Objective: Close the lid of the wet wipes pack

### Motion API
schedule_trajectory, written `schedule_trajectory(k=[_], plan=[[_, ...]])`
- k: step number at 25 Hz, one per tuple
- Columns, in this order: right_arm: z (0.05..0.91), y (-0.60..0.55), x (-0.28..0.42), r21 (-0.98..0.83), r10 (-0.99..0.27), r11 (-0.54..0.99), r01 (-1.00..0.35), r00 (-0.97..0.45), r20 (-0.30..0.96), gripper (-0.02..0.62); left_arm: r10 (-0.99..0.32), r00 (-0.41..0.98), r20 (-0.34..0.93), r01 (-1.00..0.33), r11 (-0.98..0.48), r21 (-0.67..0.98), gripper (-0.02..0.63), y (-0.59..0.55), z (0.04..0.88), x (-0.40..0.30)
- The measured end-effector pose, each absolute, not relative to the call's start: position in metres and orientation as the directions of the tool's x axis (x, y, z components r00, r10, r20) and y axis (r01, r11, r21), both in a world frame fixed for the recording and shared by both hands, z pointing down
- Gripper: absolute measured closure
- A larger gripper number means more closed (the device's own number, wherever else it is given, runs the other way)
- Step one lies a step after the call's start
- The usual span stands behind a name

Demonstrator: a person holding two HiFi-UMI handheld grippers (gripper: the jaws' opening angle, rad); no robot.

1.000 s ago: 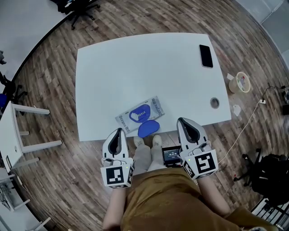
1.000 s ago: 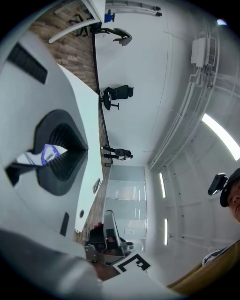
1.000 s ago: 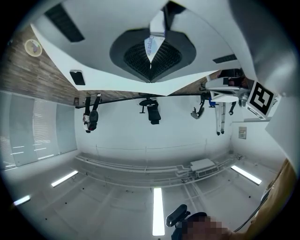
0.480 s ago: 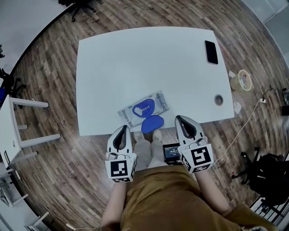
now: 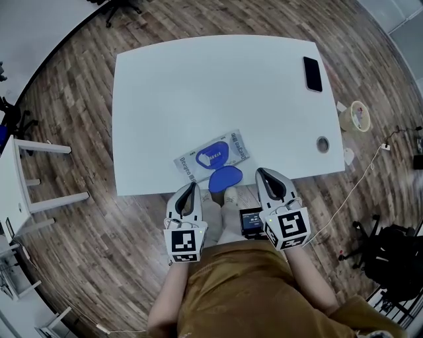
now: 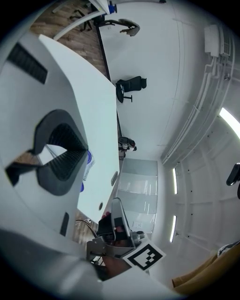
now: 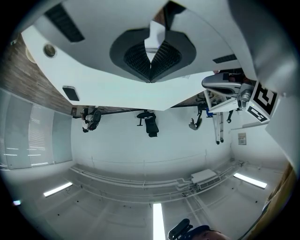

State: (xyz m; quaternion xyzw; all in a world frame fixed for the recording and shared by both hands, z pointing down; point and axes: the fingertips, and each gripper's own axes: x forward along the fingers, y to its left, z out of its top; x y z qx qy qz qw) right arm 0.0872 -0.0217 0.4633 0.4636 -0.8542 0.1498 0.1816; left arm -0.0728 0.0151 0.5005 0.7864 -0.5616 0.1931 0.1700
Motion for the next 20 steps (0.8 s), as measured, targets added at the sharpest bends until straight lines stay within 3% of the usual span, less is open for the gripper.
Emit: schedule_trajectory(k=[20], plan=[[0.506,-0.014,0.086,-0.068,-0.688,0.553,-0.831,-0.501,0.525,0.586,-0.697,0.304,0.65,-0.918,-0.397,0.003,0.601,0.037,0.566,-0.07]])
